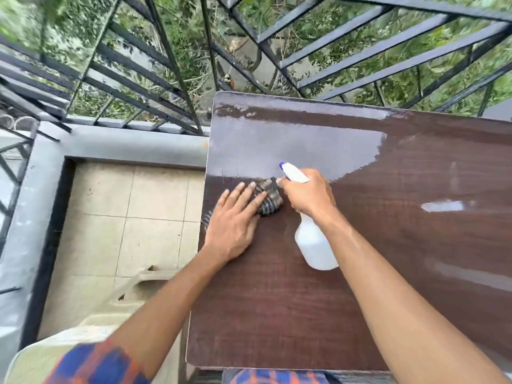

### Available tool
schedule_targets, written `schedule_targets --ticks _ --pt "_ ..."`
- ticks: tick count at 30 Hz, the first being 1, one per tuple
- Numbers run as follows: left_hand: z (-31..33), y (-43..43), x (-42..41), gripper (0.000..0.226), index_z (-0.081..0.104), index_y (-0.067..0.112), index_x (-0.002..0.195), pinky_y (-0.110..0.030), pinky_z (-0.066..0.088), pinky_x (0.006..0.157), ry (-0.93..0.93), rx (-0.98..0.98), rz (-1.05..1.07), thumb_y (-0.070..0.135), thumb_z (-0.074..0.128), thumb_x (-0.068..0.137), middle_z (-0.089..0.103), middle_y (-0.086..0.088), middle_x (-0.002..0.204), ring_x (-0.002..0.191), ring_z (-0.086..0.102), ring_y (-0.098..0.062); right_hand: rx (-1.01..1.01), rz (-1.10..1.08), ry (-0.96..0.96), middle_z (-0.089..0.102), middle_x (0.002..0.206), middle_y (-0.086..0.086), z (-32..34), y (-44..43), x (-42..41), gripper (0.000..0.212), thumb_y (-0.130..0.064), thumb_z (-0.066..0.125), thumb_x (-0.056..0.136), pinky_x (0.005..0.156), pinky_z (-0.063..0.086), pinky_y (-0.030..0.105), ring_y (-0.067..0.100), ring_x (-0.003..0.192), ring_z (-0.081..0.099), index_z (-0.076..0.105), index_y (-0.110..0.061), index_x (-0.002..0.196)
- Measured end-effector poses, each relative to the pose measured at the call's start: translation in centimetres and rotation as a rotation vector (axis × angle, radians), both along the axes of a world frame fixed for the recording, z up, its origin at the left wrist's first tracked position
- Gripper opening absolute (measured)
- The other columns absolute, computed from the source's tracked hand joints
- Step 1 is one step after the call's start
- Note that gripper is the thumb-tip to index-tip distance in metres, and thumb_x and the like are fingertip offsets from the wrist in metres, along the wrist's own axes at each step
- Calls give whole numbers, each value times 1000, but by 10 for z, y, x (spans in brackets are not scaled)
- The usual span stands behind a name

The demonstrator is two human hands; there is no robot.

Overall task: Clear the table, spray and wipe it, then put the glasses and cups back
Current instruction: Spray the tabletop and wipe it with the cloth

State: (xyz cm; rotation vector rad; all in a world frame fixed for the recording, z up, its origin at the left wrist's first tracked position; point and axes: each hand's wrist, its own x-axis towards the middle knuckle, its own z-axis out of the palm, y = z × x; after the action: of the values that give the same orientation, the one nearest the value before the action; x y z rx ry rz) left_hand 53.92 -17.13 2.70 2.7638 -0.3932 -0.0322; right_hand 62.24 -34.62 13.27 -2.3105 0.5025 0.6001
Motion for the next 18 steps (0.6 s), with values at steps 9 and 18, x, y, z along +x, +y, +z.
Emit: schedule_targets --ticks 9,18 --pt "-7 -12 -37 51 44 31 149 -49 25 119 -6 7 -5 32 51 98 39 -1 158 148 32 -25 -27 5 46 65 67 3 -7 -21 -47 31 -41 67 83 80 59 41 39 81 72 59 -18 65" --pt "-1 -13 135 52 37 31 150 -51 20 119 62 9 205 34 43 99 35 -6 159 148 28 -31 -35 59 15 68 92 9 -4 -16 3 26 -40 66 90 78 50 38 40 100 67 58 -19 78"
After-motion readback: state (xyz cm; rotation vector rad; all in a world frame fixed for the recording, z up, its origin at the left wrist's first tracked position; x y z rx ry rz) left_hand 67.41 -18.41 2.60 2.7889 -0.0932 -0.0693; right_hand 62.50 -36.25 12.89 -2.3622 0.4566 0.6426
